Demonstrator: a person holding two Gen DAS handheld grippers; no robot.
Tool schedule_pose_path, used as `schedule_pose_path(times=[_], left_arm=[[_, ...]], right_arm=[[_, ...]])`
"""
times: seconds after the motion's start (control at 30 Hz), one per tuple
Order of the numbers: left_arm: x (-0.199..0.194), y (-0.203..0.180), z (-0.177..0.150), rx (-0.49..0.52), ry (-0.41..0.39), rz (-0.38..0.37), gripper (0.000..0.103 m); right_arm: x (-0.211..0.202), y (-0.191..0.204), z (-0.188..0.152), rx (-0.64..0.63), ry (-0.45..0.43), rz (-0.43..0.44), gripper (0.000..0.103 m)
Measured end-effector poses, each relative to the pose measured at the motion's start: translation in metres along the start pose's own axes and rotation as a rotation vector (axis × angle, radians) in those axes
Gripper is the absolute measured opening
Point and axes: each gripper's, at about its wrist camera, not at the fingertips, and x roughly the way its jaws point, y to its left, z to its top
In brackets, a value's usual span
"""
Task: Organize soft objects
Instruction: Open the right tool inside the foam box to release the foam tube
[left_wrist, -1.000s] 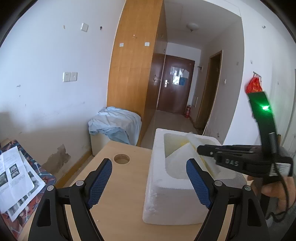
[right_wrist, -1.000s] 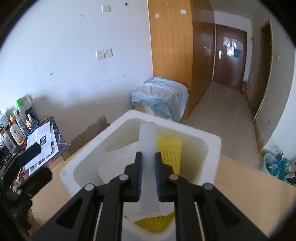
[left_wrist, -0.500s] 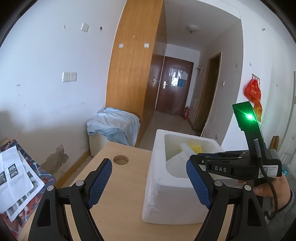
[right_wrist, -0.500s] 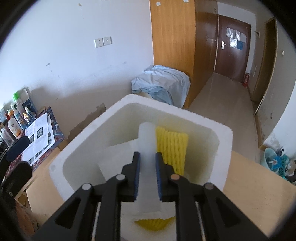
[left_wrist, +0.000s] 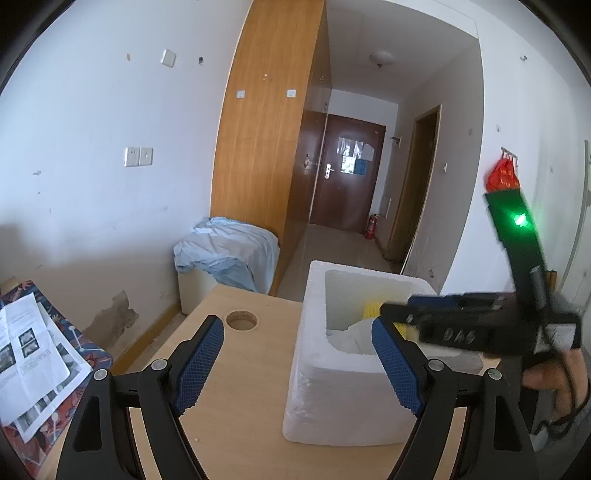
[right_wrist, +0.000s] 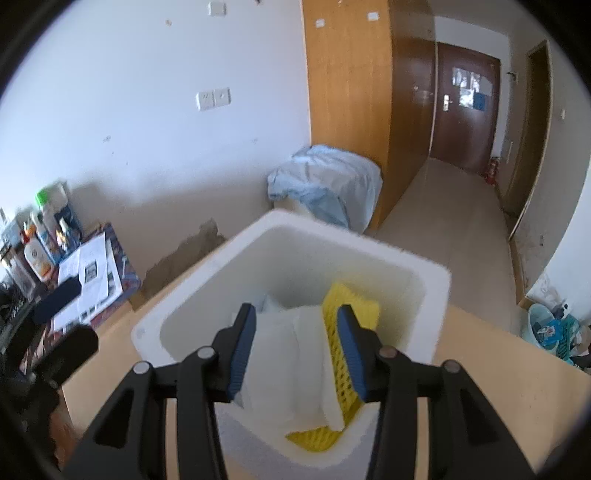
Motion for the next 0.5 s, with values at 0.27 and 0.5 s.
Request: schedule_pose_path(times=[0.27, 0.5], left_arm=[[-0.002, 0.002, -0.001, -0.008, -0.004, -0.001, 0.083], [-0.008, 0.007, -0.002, -0.022, -0.007, -0.003, 0.083]], right_arm=[[0.002, 0.007, -0.005, -0.033, 0.006, -0.022, 0.050], [-0.001, 0.001, -0.008, -0.013, 0.004, -0.021, 0.050]])
